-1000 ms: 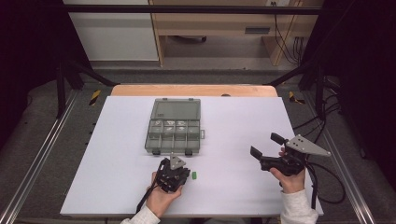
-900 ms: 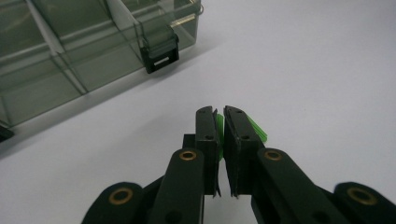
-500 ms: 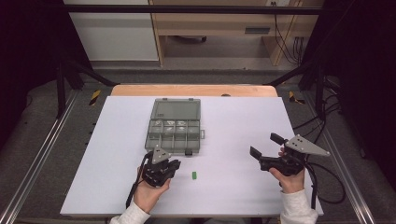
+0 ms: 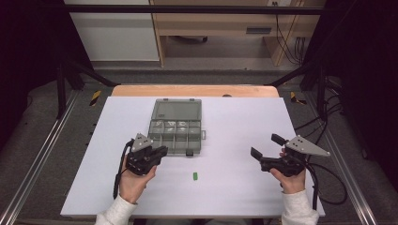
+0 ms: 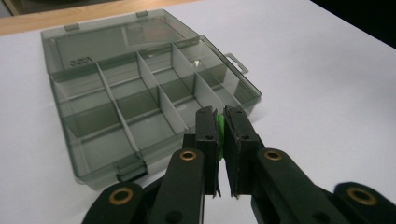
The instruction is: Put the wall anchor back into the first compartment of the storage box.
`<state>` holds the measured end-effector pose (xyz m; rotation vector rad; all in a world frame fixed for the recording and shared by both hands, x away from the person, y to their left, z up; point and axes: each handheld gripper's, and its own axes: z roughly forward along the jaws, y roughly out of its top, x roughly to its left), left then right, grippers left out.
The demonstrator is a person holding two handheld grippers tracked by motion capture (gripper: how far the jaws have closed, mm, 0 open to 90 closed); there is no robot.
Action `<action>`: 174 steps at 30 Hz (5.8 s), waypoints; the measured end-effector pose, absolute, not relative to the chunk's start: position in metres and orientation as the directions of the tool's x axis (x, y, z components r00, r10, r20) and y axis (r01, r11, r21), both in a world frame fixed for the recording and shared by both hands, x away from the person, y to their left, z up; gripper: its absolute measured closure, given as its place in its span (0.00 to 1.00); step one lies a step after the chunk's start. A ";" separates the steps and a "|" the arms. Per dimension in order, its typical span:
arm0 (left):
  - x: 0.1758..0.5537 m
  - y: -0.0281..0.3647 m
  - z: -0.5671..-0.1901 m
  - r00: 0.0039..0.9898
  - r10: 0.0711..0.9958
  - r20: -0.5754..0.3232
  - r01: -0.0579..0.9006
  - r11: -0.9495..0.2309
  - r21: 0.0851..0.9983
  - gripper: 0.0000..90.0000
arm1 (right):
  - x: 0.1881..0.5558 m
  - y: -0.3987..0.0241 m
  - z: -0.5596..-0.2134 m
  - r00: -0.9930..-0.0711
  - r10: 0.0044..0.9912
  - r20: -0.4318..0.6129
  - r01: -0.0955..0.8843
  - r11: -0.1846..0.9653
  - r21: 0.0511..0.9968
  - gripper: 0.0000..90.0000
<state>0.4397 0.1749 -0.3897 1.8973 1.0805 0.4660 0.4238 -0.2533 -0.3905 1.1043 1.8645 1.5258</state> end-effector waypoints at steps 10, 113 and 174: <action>0.460 0.182 -0.380 0.548 0.833 -0.076 0.479 -0.238 0.845 0.93 | 0.424 -0.253 -0.391 -0.553 0.825 0.120 0.282 0.049 0.958 0.04; 0.477 0.186 -0.387 0.552 0.831 -0.077 0.399 -0.182 0.899 0.13 | 0.425 -0.253 -0.391 -0.554 0.823 0.122 0.283 0.048 0.958 0.04; 0.424 0.087 -0.477 0.603 0.796 -0.060 0.578 -0.383 0.720 0.63 | 0.424 -0.254 -0.391 -0.551 0.824 0.129 0.289 0.044 0.956 0.04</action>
